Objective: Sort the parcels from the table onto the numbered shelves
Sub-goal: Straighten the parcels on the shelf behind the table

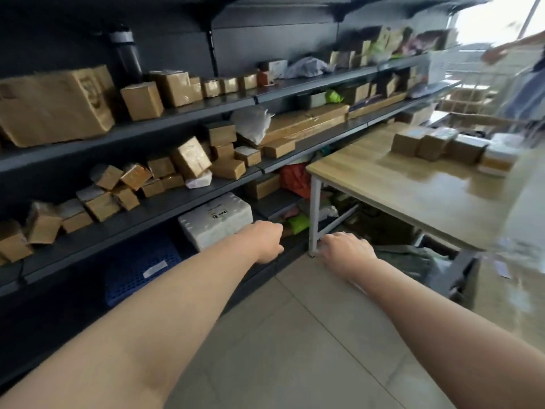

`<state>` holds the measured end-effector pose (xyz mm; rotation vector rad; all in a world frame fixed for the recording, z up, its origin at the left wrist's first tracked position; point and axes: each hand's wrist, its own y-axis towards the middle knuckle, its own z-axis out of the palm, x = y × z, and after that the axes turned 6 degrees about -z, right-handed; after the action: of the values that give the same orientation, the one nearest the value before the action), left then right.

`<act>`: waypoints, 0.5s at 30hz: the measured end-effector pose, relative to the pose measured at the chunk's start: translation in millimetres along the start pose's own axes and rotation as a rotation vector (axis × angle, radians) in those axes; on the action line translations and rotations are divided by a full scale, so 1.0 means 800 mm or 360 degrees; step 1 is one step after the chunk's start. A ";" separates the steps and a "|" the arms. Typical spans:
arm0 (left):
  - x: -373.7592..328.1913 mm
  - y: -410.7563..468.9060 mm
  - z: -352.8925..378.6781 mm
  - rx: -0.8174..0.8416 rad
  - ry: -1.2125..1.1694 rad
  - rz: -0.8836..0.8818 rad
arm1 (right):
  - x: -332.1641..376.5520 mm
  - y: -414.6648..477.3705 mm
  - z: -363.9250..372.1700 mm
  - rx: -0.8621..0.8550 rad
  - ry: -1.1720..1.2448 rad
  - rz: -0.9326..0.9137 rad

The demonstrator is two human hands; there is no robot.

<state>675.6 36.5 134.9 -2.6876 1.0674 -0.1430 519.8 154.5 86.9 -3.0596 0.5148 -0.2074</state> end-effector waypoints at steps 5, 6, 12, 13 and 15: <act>-0.089 0.074 -0.008 -0.0007 0.0052 0.0232 | -0.097 -0.002 -0.002 -0.0024 0.0014 0.0247; -0.103 0.090 -0.009 -0.0009 0.0049 0.0273 | -0.115 0.001 -0.002 -0.0044 0.0019 0.0295; -0.166 0.217 -0.027 -0.0014 0.0038 0.0482 | -0.216 0.060 -0.007 -0.0070 0.0047 0.0533; -0.173 0.241 -0.032 -0.0017 0.0024 0.0505 | -0.231 0.075 -0.010 -0.0071 0.0046 0.0571; -0.186 0.288 -0.045 -0.0008 -0.0010 0.0546 | -0.260 0.109 -0.018 -0.0074 0.0039 0.0639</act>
<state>408.5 -30.2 109.0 -2.4597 1.5051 -0.0684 295.1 140.1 70.4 -2.9146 1.1282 -0.2201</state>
